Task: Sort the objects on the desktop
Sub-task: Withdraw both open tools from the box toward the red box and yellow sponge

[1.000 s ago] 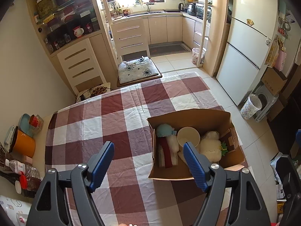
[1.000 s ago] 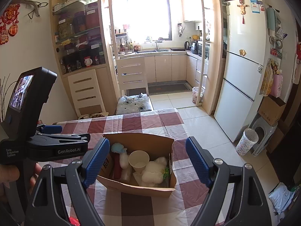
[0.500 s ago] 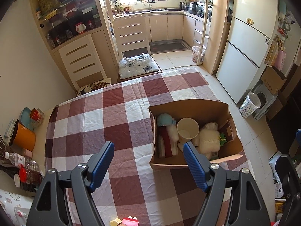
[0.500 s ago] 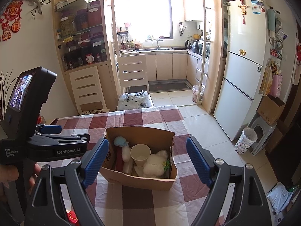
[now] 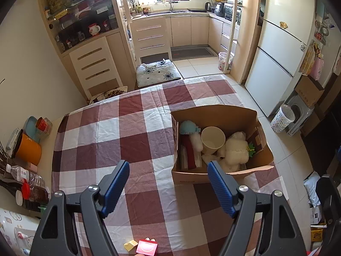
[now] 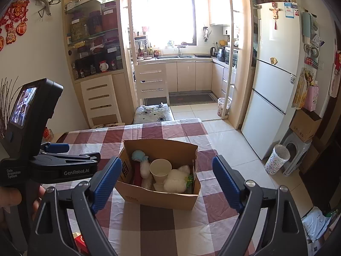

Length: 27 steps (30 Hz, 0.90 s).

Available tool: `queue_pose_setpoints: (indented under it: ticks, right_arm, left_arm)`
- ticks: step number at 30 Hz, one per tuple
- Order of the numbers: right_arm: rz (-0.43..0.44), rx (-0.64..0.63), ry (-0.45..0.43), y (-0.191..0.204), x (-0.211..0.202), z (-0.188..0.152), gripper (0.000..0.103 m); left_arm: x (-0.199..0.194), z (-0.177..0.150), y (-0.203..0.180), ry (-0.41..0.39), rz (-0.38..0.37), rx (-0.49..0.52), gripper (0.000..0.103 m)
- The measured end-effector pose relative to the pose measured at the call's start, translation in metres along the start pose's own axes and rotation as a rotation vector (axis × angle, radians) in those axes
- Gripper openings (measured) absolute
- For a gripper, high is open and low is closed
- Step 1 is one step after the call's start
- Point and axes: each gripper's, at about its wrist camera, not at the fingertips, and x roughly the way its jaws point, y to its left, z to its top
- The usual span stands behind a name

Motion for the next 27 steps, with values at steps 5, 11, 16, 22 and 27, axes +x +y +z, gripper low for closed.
queue_pose_setpoints:
  ticks: [5, 11, 16, 22, 27]
  right_arm:
    - [-0.003, 0.0, 0.004, 0.0, -0.004, -0.004, 0.089]
    - [-0.002, -0.005, 0.013, 0.004, -0.009, -0.012, 0.089]
    - [0.003, -0.007, 0.022, 0.007, -0.01, -0.017, 0.089]
    - [0.016, -0.014, 0.04, 0.014, -0.009, -0.027, 0.089]
    - [0.028, -0.013, 0.058, 0.017, -0.008, -0.037, 0.089]
  left_arm:
    - [-0.001, -0.007, 0.0, 0.01, -0.005, -0.002, 0.078]
    - [-0.002, -0.016, 0.0, 0.02, -0.006, -0.003, 0.078]
    - [-0.002, -0.024, 0.001, 0.031, -0.004, -0.008, 0.078]
    - [0.002, -0.037, 0.004, 0.054, 0.006, -0.011, 0.078]
    - [0.004, -0.05, 0.006, 0.075, 0.015, -0.01, 0.078]
